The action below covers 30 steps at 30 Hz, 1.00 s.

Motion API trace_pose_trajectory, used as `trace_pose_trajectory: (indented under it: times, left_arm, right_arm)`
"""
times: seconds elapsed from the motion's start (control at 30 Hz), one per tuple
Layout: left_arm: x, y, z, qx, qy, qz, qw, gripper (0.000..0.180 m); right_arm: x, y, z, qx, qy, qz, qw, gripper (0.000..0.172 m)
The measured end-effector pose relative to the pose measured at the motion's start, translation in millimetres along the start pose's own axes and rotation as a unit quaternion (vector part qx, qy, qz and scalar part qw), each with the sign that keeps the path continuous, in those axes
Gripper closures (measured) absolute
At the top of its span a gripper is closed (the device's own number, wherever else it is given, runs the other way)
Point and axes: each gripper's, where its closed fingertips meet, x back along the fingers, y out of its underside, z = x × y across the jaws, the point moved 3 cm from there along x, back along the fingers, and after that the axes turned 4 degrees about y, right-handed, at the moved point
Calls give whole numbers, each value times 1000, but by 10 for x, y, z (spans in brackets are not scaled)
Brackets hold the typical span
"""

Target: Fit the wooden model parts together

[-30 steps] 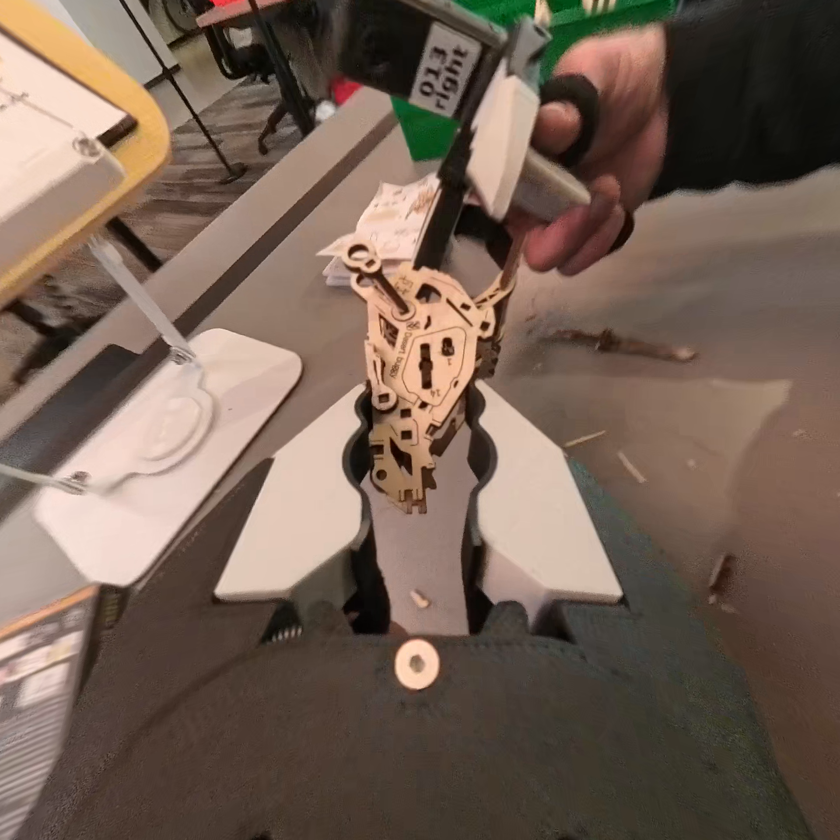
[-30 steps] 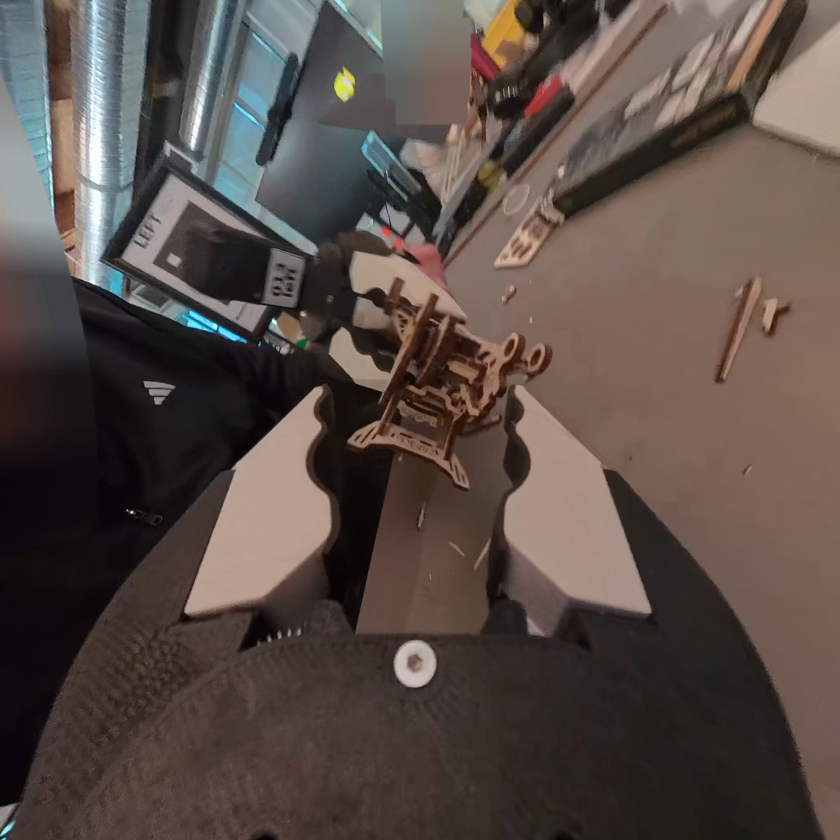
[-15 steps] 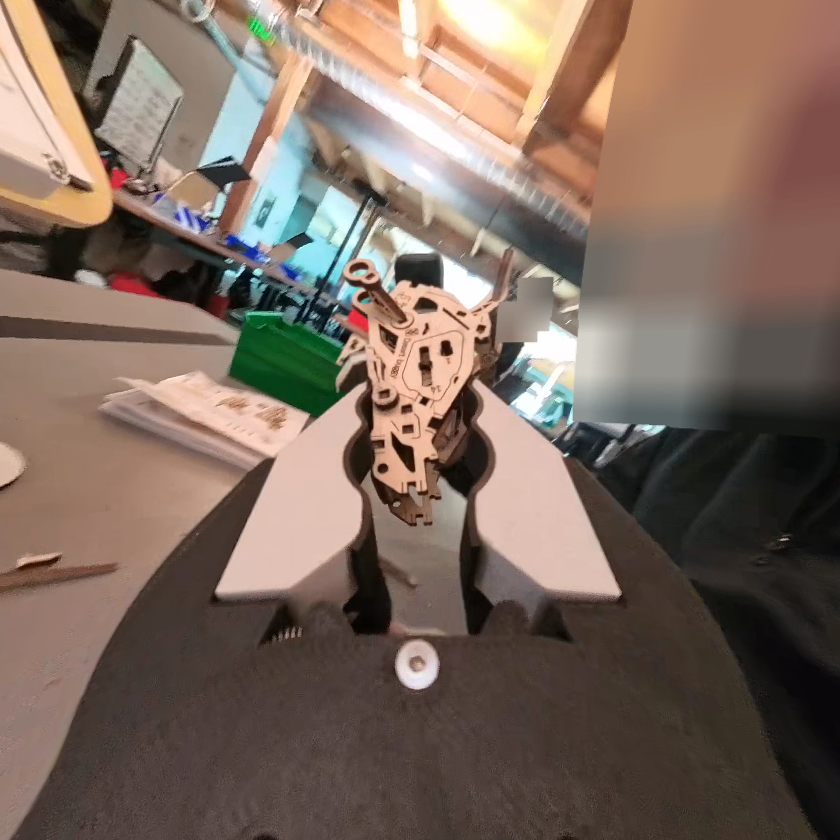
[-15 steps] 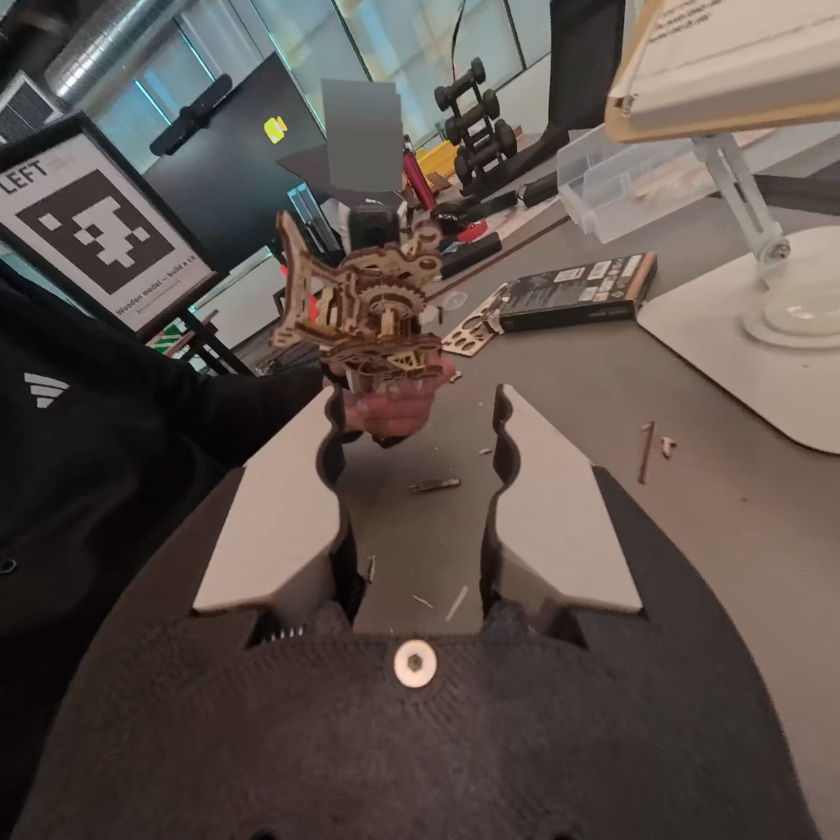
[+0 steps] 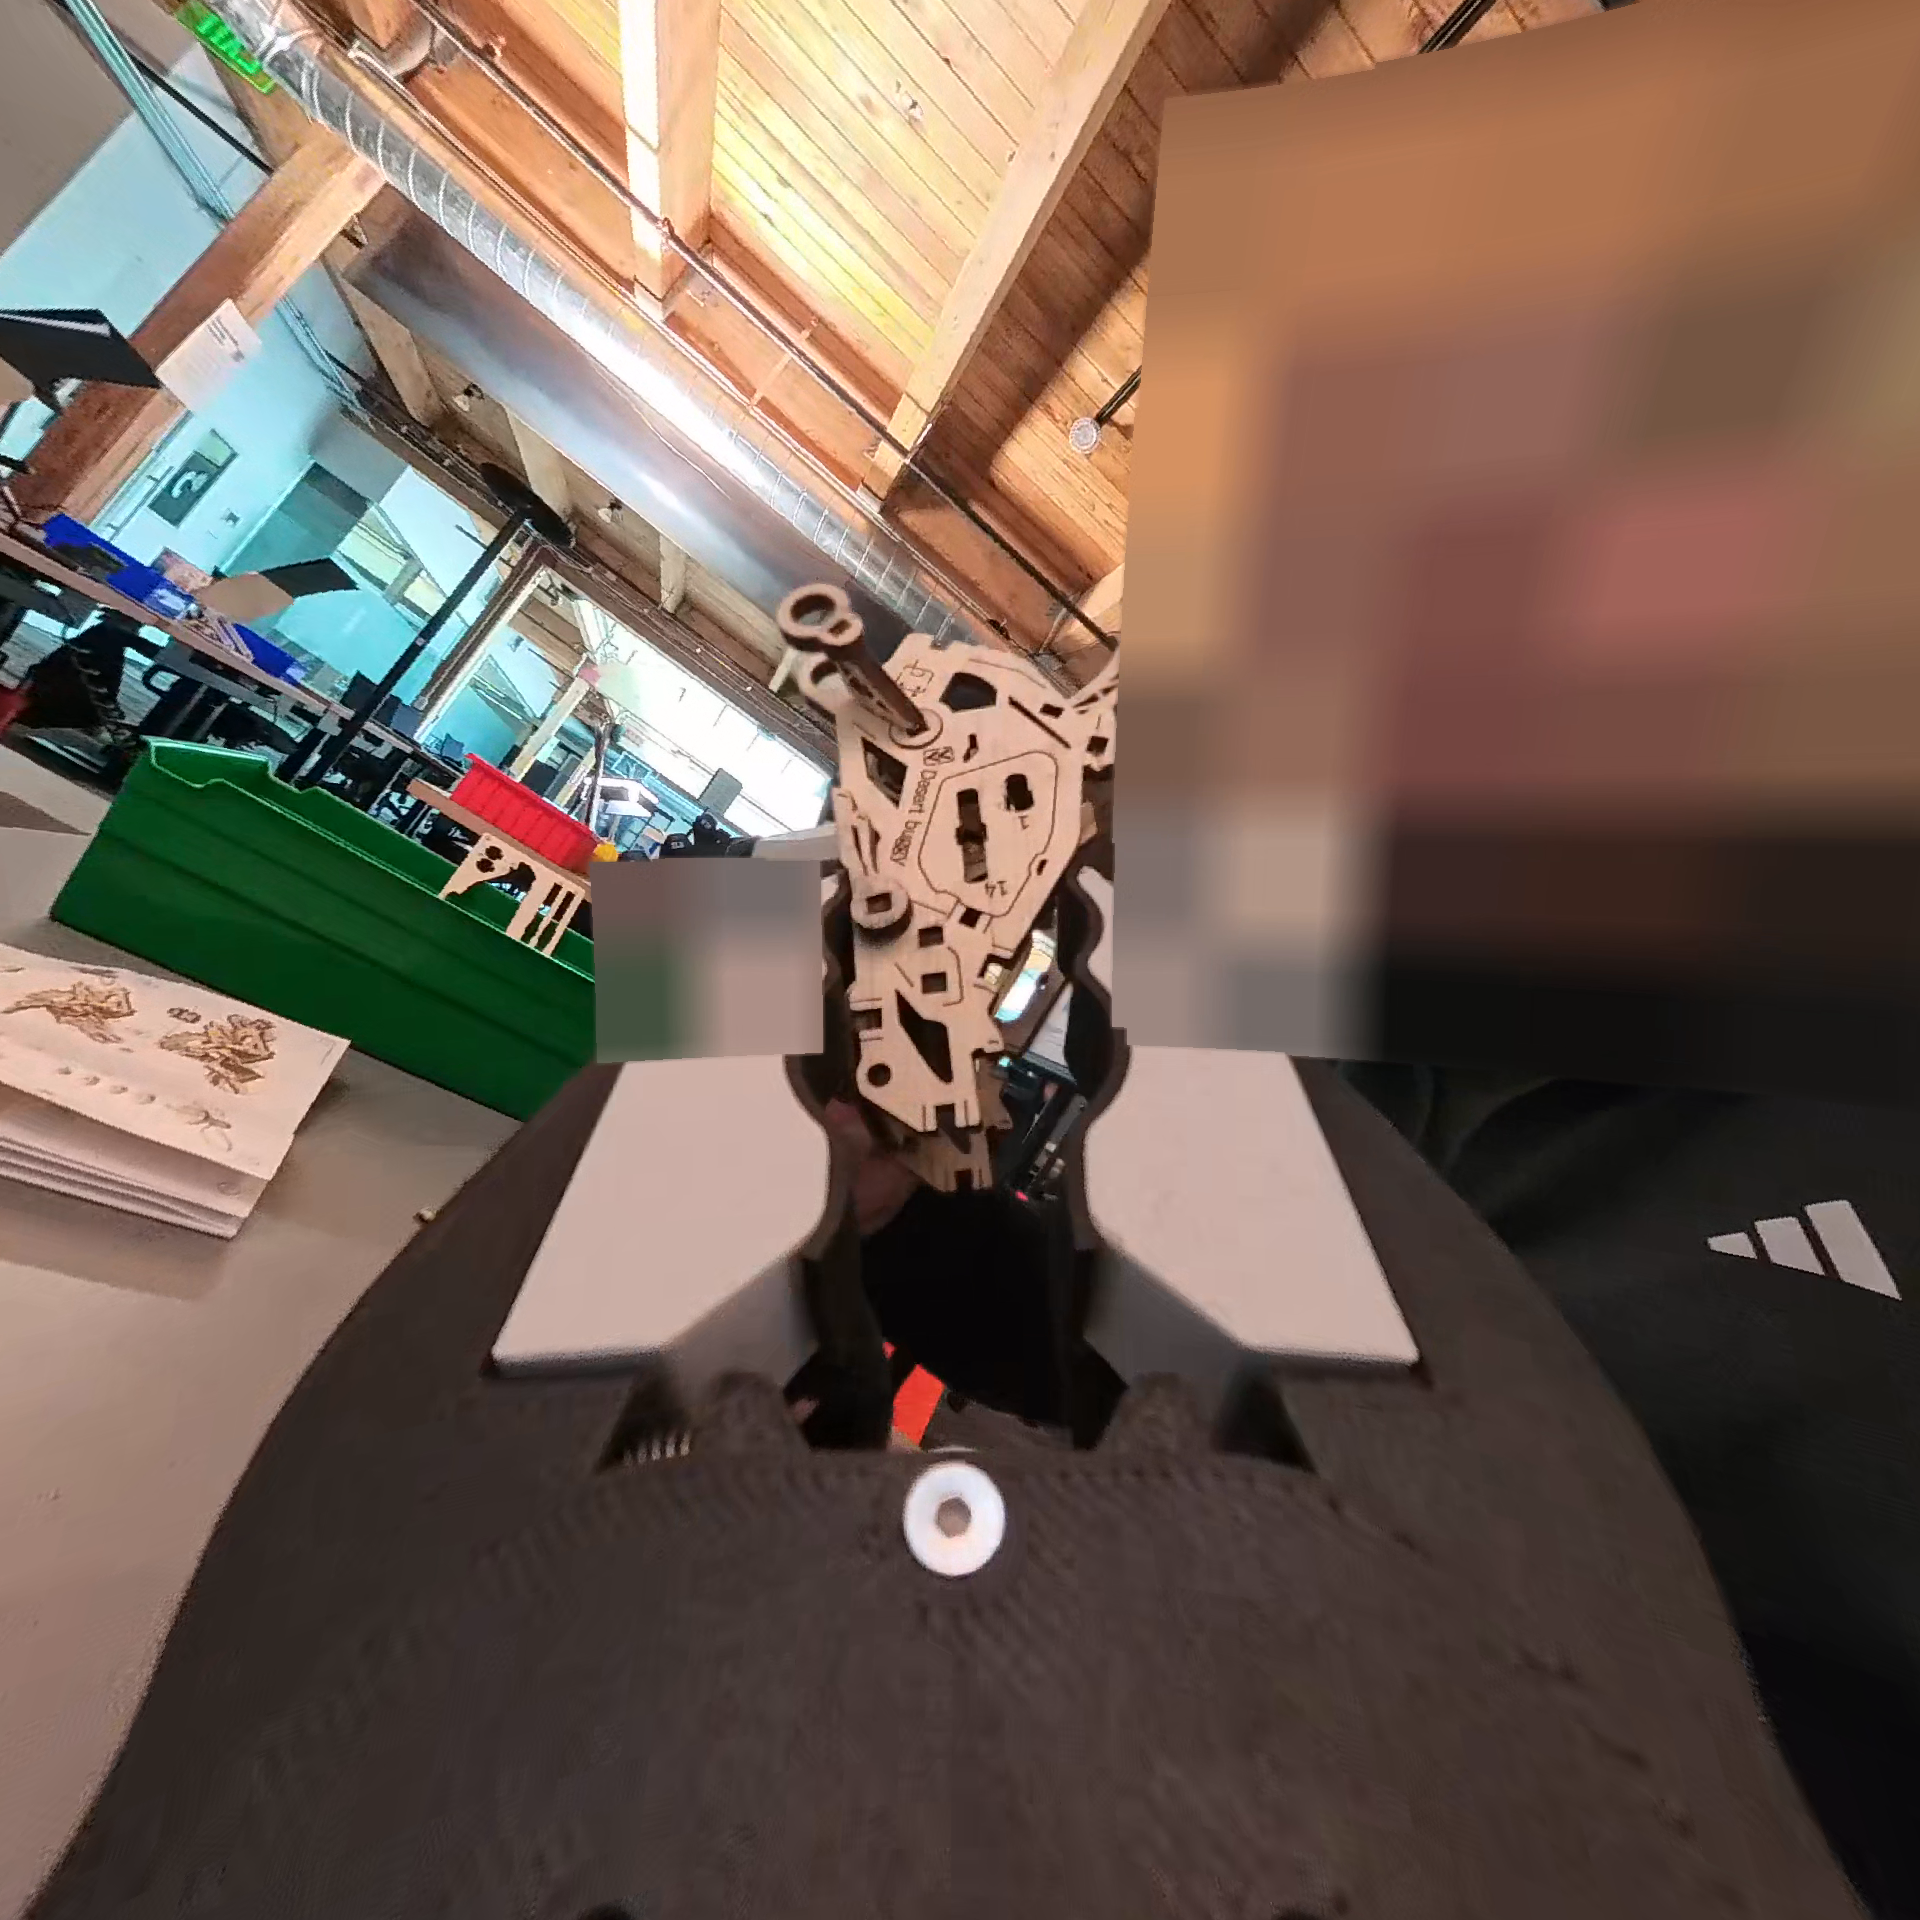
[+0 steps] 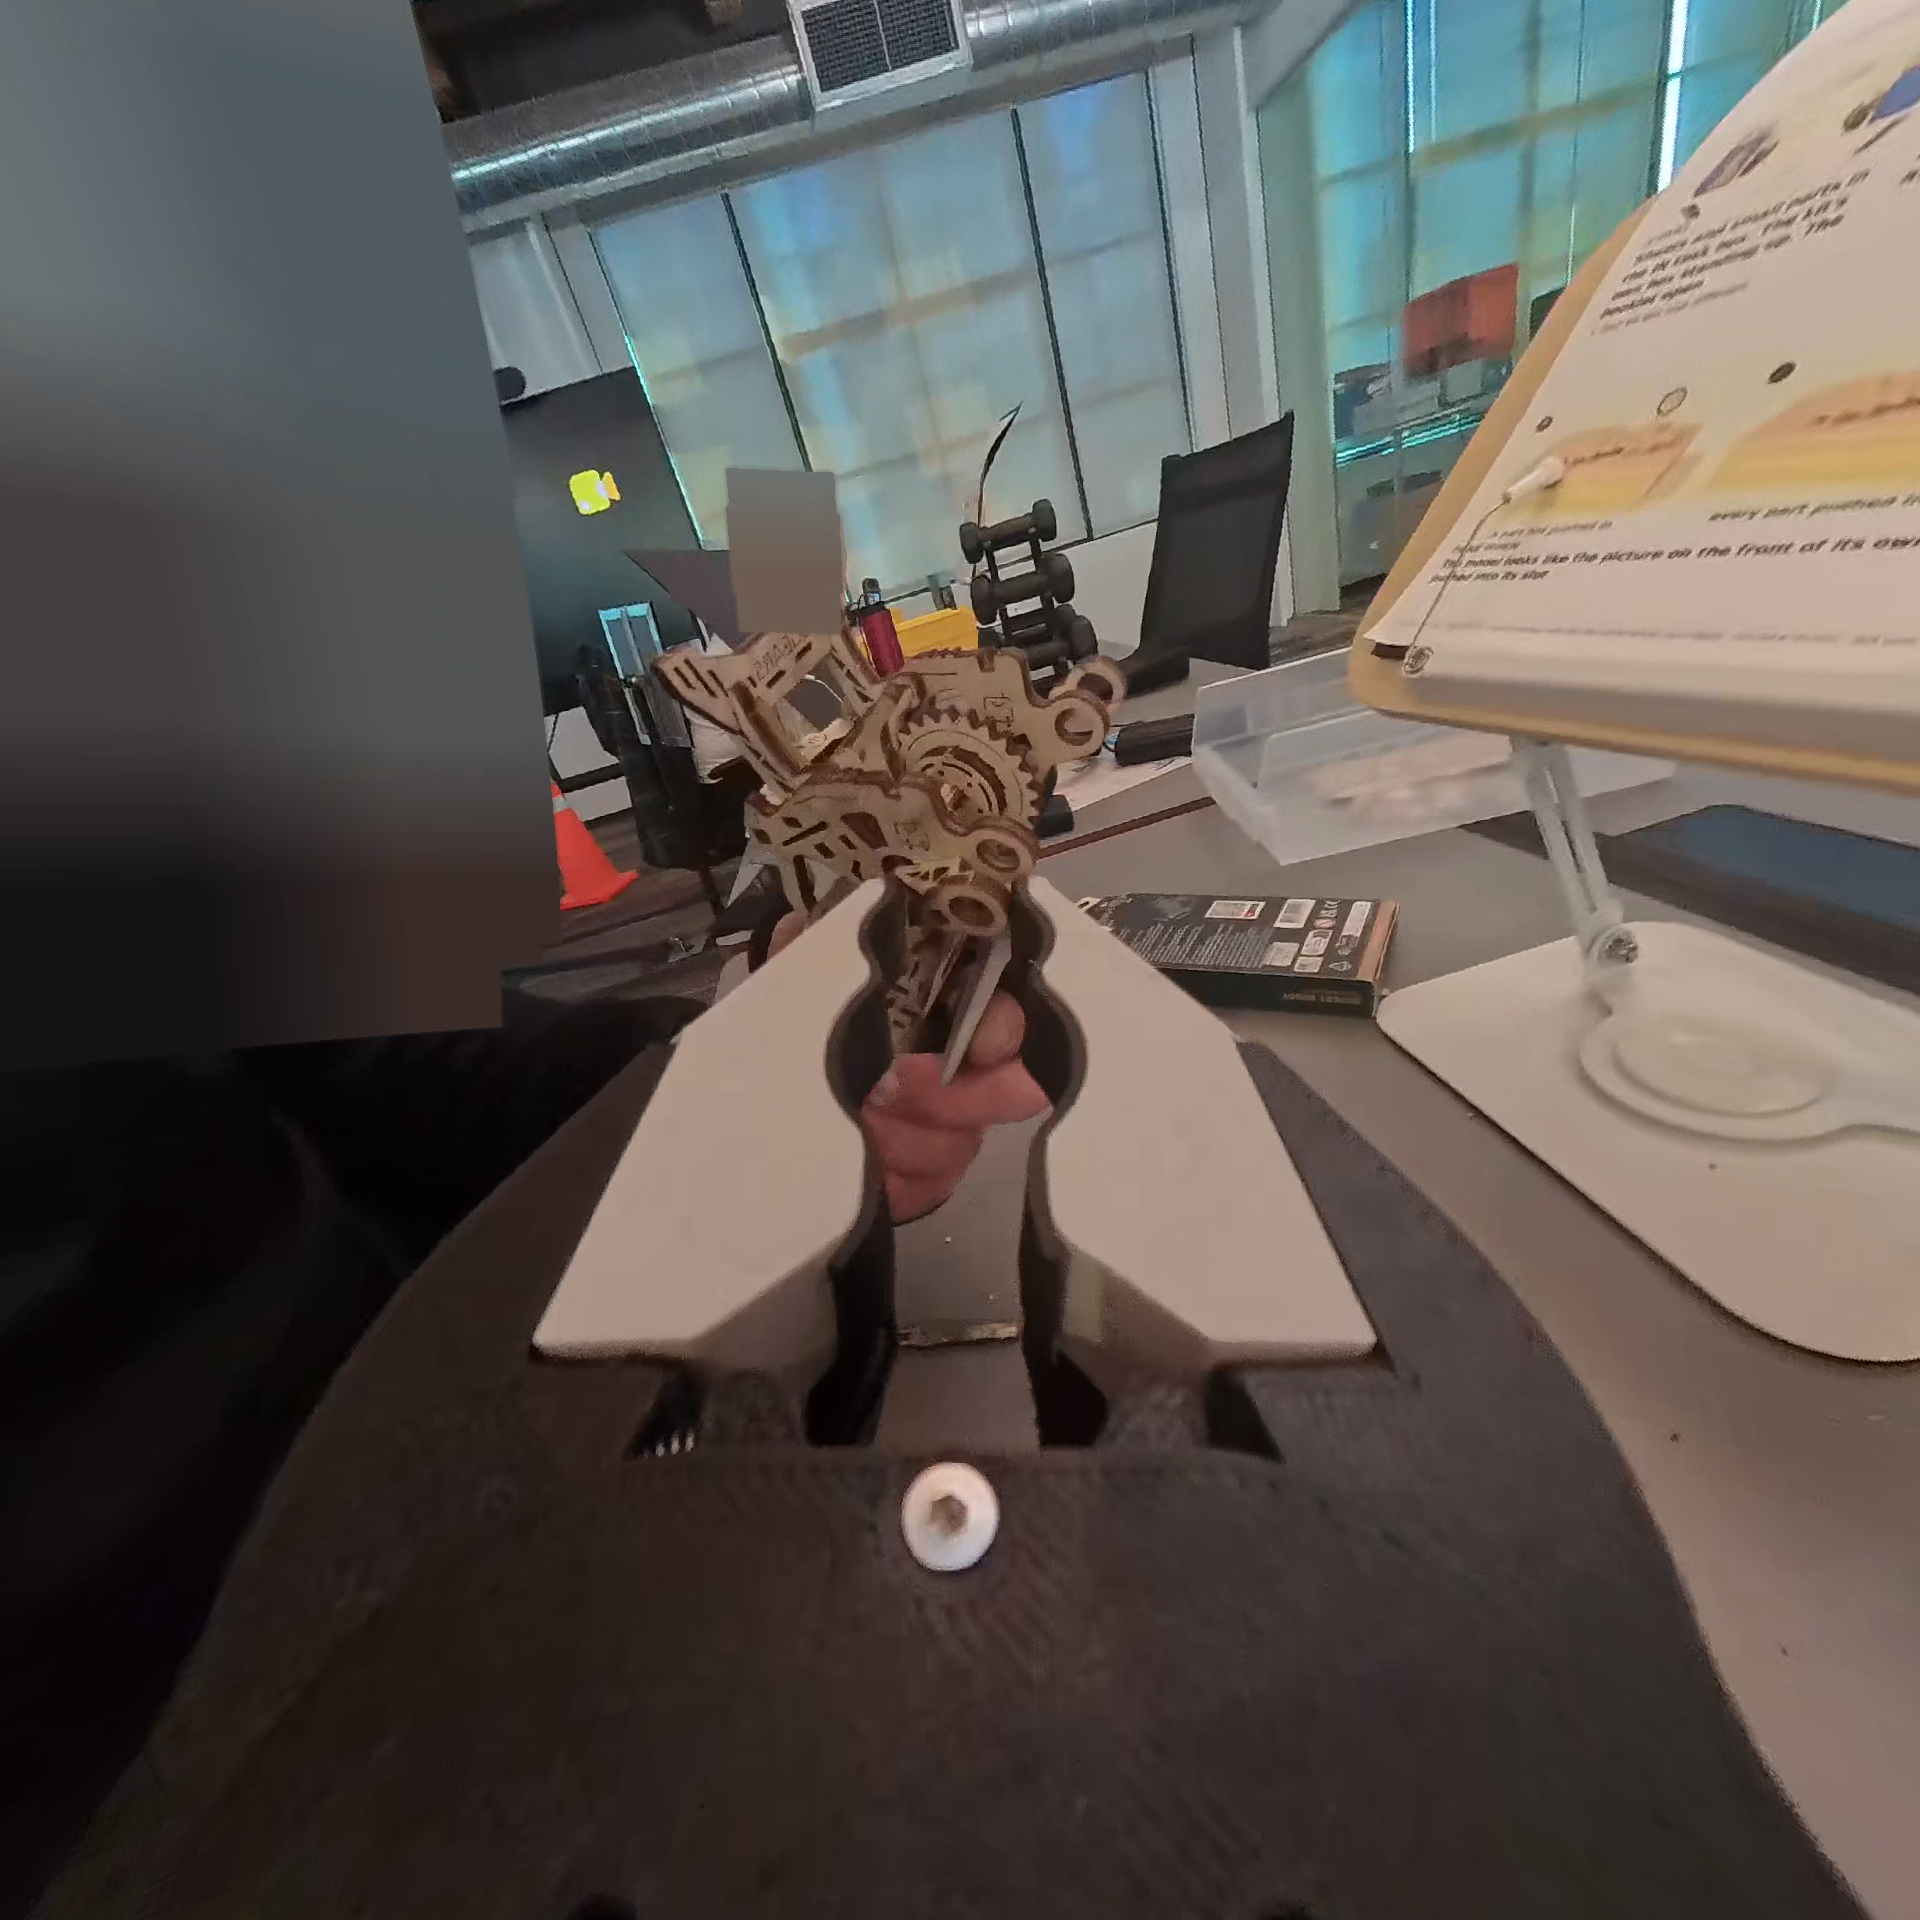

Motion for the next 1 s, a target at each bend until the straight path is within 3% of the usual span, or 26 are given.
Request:
trace_pose_trajectory:
  times: [0.27, 0.43, 0.57, 0.7, 0.83, 1.0]
  left_arm:
    - [-5, -32, -70, -28, -44, -6, 999, 139]
    - [-39, -89, -22, -160, -138, -70, 975, 123]
    - [-124, -152, 95, -325, -213, -157, 908, 109]
    - [-340, -117, 139, -501, -272, -271, 775, 111]
    - [-431, -92, 87, -581, -305, -322, 683, 129]
    - [-503, -85, 177, -588, -282, -312, 691, 135]
  right_arm:
    - [58, -31, -1, 7, 19, 24, 1000, 159]
    - [118, -73, 11, 19, 32, 42, 998, 159]
    - [158, -140, -13, 55, 44, 55, 996, 159]
    - [158, -164, -70, 108, 61, 61, 990, 160]
    - [141, -184, -191, 166, 64, 71, 982, 159]
    - [175, -240, -299, 228, 71, 71, 969, 159]
